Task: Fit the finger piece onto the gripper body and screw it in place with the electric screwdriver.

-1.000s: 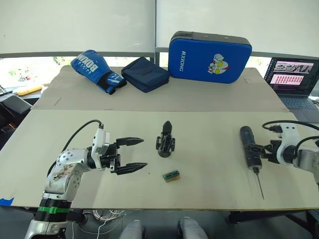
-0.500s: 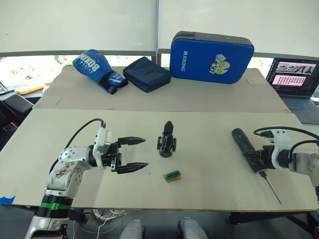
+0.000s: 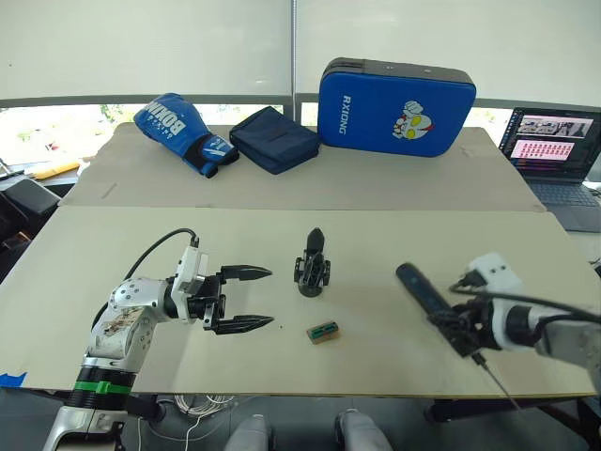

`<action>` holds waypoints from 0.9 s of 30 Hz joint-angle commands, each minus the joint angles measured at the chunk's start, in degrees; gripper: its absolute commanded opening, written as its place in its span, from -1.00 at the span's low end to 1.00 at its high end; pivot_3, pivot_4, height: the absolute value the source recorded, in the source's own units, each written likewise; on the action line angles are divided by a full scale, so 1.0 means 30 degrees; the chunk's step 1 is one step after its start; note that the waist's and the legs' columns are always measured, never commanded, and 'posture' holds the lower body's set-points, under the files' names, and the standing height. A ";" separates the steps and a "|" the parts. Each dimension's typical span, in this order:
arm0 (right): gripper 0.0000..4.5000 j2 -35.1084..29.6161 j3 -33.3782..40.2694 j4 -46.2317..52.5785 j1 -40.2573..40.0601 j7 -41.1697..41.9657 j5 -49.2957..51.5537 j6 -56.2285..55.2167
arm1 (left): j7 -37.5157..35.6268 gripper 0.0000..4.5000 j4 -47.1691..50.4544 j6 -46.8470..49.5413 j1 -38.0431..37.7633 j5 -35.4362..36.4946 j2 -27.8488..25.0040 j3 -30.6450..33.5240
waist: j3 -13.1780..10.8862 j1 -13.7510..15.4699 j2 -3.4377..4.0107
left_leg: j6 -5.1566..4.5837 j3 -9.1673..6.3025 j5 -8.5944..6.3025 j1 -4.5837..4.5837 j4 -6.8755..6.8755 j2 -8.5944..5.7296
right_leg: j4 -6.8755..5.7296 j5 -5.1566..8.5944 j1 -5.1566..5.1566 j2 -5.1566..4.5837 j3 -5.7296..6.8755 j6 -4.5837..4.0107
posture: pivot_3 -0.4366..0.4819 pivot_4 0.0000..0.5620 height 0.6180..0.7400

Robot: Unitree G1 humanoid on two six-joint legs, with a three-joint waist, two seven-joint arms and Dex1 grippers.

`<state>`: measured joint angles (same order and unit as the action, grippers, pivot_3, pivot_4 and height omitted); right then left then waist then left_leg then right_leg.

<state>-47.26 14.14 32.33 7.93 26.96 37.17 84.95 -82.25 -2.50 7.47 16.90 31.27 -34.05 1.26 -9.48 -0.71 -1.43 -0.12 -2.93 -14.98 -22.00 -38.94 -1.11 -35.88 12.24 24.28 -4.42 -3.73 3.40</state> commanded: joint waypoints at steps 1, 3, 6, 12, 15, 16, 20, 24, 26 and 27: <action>-0.22 0.0140 -0.0485 0.0546 0.0114 -0.0169 -0.0578 -0.1824 | -0.0108 1.00 0.0073 -0.0386 0.0043 -0.0067 -0.0085 0.0099 | -0.0001 -0.0034 -0.0007 | 0.0000 0.0007 0.0000 0.0007 -0.0002 -0.0003 | 0.0007 -0.0004 -0.0009 0.0001 -0.0010 0.0006 | -0.05 -0.47 1.00; -0.22 0.0417 -0.0663 0.0190 0.0129 -0.0024 -0.0665 -0.2464 | -0.0055 1.00 0.0085 -0.0356 0.0011 -0.0093 -0.0061 0.0097 | -0.0002 -0.0123 -0.0010 | 0.0000 0.0007 0.0000 0.0018 -0.0001 0.0008 | 0.0011 -0.0005 -0.0011 0.0024 -0.0009 0.0004 | -0.05 -0.47 1.00; 0.00 0.0302 -0.0888 -0.0296 0.0179 0.0396 -0.0738 -0.2772 | 0.0029 1.00 0.0156 -0.0325 -0.0094 -0.0117 -0.0073 0.0127 | -0.0002 -0.0208 -0.0010 | 0.0000 0.0005 0.0000 0.0033 0.0021 0.0026 | -0.0002 -0.0005 -0.0002 0.0048 -0.0010 -0.0004 | -0.05 -0.47 1.00; 0.99 -0.0840 -0.0839 -0.0815 0.1934 0.1145 -0.0169 -0.1444 | 0.0034 1.00 0.0229 -0.0372 -0.0275 -0.0138 -0.0217 0.0248 | -0.0003 -0.0171 -0.0007 | 0.0000 0.0005 0.0000 0.0029 0.0018 0.0016 | 0.0000 -0.0007 -0.0002 0.0030 -0.0010 -0.0007 | -0.05 -0.47 1.00; 1.00 -0.1847 -0.0806 -0.0911 0.3605 0.1972 0.1057 0.1447 | -0.0161 1.00 0.0170 -0.0591 -0.0534 -0.0197 -0.0306 0.0304 | -0.0003 -0.0110 -0.0007 | 0.0000 -0.0005 0.0000 0.0029 0.0018 0.0021 | 0.0002 -0.0007 -0.0003 0.0036 -0.0005 -0.0009 | -0.05 -0.47 1.00; 1.00 -0.2619 -0.1206 -0.0970 0.3993 0.2205 0.1392 0.2065 | -0.0200 1.00 0.0133 -0.0671 -0.0579 -0.0246 -0.0298 0.0277 | -0.0003 -0.0096 -0.0007 | -0.0001 -0.0006 0.0000 0.0028 0.0020 0.0021 | 0.0002 -0.0007 -0.0001 0.0036 -0.0004 -0.0010 | -0.05 -0.47 1.00; 1.00 -0.5264 -0.2892 -0.1387 0.4751 0.2339 0.3142 0.2517 | -0.0111 1.00 0.0252 -0.0840 -0.0743 -0.0228 -0.0169 0.0185 | -0.0006 0.0006 -0.0005 | -0.0001 -0.0016 0.0000 0.0010 0.0022 0.0022 | 0.0024 -0.0004 -0.0001 0.0010 0.0019 -0.0012 | -0.05 -0.47 1.00; 1.00 -0.6311 -0.4196 -0.1689 0.5395 0.1771 0.3740 0.2517 | -0.0141 1.00 0.0656 -0.1094 -0.1213 -0.0305 -0.0044 -0.0084 | -0.0006 -0.0036 -0.0004 | 0.0000 -0.0001 -0.0001 0.0008 0.0021 0.0023 | 0.0037 -0.0004 -0.0002 0.0009 0.0014 -0.0010 | -0.05 -0.47 1.00; 1.00 -0.6581 -0.4984 -0.1854 0.5658 0.1455 0.3547 0.2517 | -0.0135 1.00 0.0827 -0.1184 -0.1418 -0.0326 0.0006 -0.0231 | -0.0006 -0.0053 -0.0005 | 0.0000 0.0001 -0.0001 0.0002 0.0026 0.0025 | 0.0032 -0.0004 0.0013 0.0013 0.0011 -0.0010 | -0.05 -0.47 1.00; 1.00 -0.6686 -0.5408 -0.1984 0.5815 0.1358 0.3485 0.2517 | -0.0123 1.00 0.0916 -0.1200 -0.1501 -0.0324 0.0029 -0.0294 | -0.0006 -0.0059 -0.0004 | 0.0000 -0.0002 0.0000 -0.0003 0.0026 0.0024 | 0.0032 -0.0004 0.0017 0.0016 0.0012 -0.0011 | -0.05 -0.47 1.00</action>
<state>-66.26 -1.45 26.32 24.34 31.65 47.83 92.10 -82.39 -1.89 4.99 12.63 30.30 -33.98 0.43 -9.49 -0.89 -1.44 -0.12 -2.93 -14.98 -22.00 -38.86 -1.03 -35.79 12.23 24.34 -4.38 -3.70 3.36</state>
